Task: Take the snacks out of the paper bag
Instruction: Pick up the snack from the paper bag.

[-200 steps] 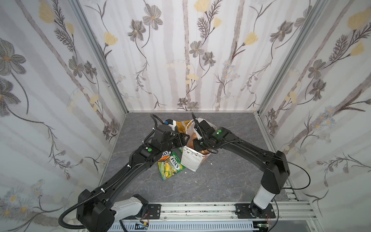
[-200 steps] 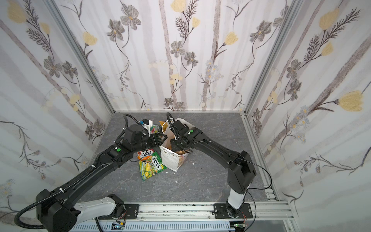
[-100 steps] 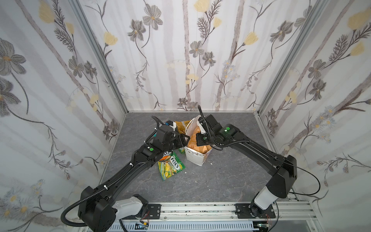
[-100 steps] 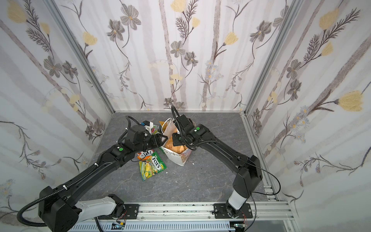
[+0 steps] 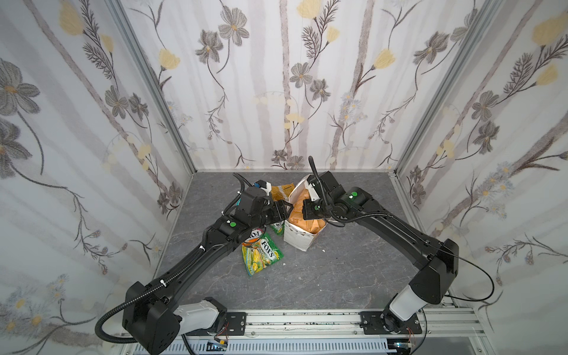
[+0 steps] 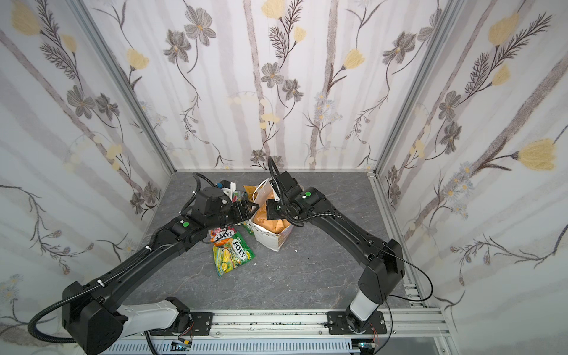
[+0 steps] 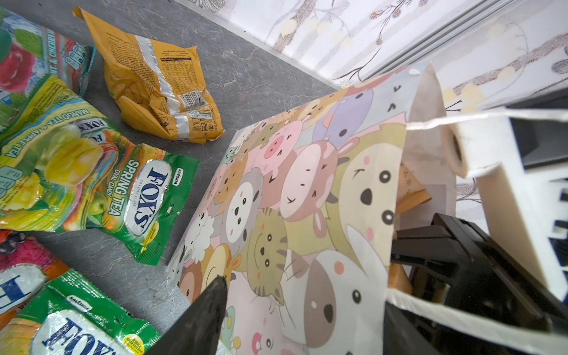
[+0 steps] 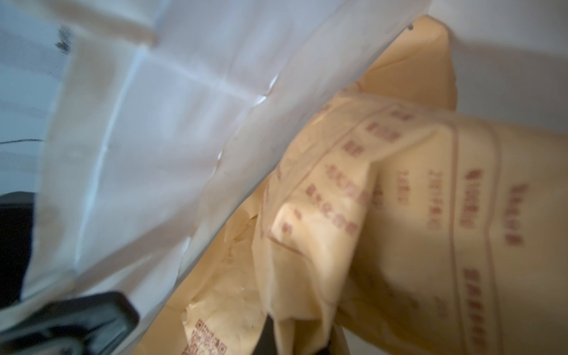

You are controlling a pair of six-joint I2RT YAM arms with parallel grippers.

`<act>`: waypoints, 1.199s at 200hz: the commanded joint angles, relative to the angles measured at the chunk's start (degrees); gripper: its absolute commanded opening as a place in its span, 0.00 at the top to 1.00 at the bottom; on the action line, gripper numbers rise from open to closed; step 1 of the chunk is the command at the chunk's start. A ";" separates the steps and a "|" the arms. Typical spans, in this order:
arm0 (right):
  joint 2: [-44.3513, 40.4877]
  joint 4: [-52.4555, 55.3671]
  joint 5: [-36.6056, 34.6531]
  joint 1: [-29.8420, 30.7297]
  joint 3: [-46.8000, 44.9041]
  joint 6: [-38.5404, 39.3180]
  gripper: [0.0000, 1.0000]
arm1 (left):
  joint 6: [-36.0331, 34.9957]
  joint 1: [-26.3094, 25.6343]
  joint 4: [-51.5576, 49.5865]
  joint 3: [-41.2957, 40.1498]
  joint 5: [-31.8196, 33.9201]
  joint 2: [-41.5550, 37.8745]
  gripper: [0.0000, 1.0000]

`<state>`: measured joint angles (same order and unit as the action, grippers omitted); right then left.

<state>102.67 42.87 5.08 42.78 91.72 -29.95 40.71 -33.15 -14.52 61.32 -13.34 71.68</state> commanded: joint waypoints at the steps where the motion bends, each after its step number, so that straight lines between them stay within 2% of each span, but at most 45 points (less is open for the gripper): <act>1: -1.26 -4.36 3.27 -0.12 0.91 -0.57 1.00 | -0.10 0.47 -0.16 1.46 0.60 1.74 0.31; 81: -3.80 -5.29 4.54 -2.38 0.91 -0.94 1.00 | 1.08 1.72 -1.67 6.57 -1.20 8.36 0.32; 240: -10.82 -4.55 1.08 -6.92 3.96 -0.14 1.00 | 1.30 2.23 -2.55 9.43 -3.22 6.05 0.27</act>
<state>92.09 40.53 7.73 36.29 94.98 -30.55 42.02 -30.94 -16.91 69.78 -16.34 78.63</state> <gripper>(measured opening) 0.050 0.725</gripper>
